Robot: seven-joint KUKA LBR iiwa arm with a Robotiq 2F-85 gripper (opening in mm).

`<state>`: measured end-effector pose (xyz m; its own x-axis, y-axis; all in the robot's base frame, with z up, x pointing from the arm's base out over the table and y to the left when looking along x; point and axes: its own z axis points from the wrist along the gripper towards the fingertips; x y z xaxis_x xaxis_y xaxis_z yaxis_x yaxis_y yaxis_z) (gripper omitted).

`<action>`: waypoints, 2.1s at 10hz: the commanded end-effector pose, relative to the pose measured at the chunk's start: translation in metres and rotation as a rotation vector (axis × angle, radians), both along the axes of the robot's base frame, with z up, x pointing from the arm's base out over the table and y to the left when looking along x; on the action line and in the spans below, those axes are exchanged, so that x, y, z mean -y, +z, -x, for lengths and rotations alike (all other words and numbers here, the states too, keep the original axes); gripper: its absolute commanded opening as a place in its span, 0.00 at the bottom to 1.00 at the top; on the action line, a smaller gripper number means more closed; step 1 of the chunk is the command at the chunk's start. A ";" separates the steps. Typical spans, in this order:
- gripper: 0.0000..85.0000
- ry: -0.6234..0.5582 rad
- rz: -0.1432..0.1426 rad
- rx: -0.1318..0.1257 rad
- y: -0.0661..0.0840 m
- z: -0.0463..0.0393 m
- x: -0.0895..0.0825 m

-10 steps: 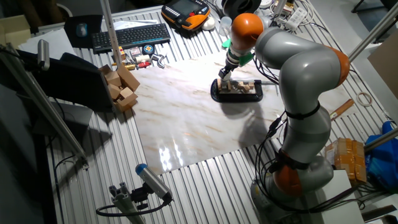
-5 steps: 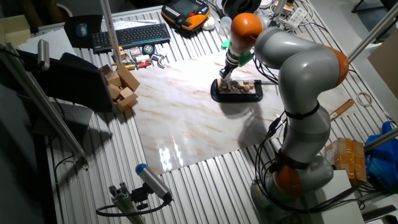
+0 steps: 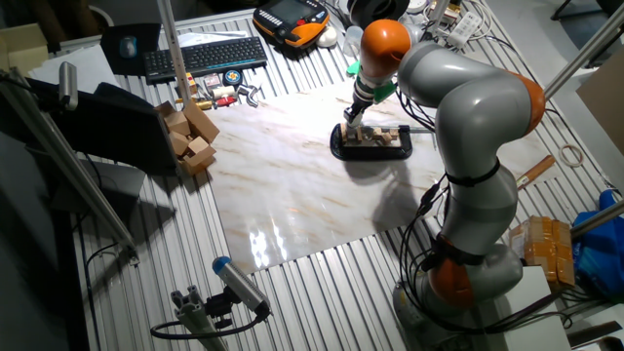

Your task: Install the light bulb by rotating it

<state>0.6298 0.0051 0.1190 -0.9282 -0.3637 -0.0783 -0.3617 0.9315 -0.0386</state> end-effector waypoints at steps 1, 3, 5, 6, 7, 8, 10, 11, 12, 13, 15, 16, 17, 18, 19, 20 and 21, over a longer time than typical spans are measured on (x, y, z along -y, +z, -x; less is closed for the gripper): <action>0.60 -0.010 -0.003 -0.002 0.000 0.0001 0.000; 0.40 -0.017 -0.005 -0.007 0.000 0.0001 0.000; 0.40 -0.029 -0.004 -0.013 0.000 0.0001 0.000; 0.40 -0.033 -0.004 -0.014 0.000 0.0001 0.000; 0.40 -0.041 -0.005 -0.019 0.000 0.0001 0.000; 0.20 -0.061 -0.008 -0.022 0.000 0.0001 0.000; 0.20 -0.121 -0.021 -0.024 0.000 0.0001 0.000; 0.20 -0.144 -0.020 -0.023 0.000 0.0002 0.000; 0.20 -0.162 -0.019 -0.029 0.000 0.0001 -0.001; 0.20 -0.186 -0.028 -0.037 0.000 0.0001 0.000; 0.20 -0.223 -0.032 -0.048 0.000 -0.0001 0.000; 0.20 -0.231 -0.032 -0.052 0.001 -0.0001 -0.001; 0.20 -0.234 -0.031 -0.053 0.002 -0.0003 -0.001; 0.20 -0.237 -0.029 -0.054 0.003 -0.0006 -0.001; 0.20 -0.237 -0.028 -0.057 0.004 -0.0006 -0.001; 0.20 -0.243 -0.028 -0.059 0.004 -0.0006 -0.001; 0.20 -0.254 -0.030 -0.060 0.003 -0.0006 -0.001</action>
<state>0.6305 0.0063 0.1223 -0.9928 -0.1171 -0.0267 -0.1172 0.9931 0.0052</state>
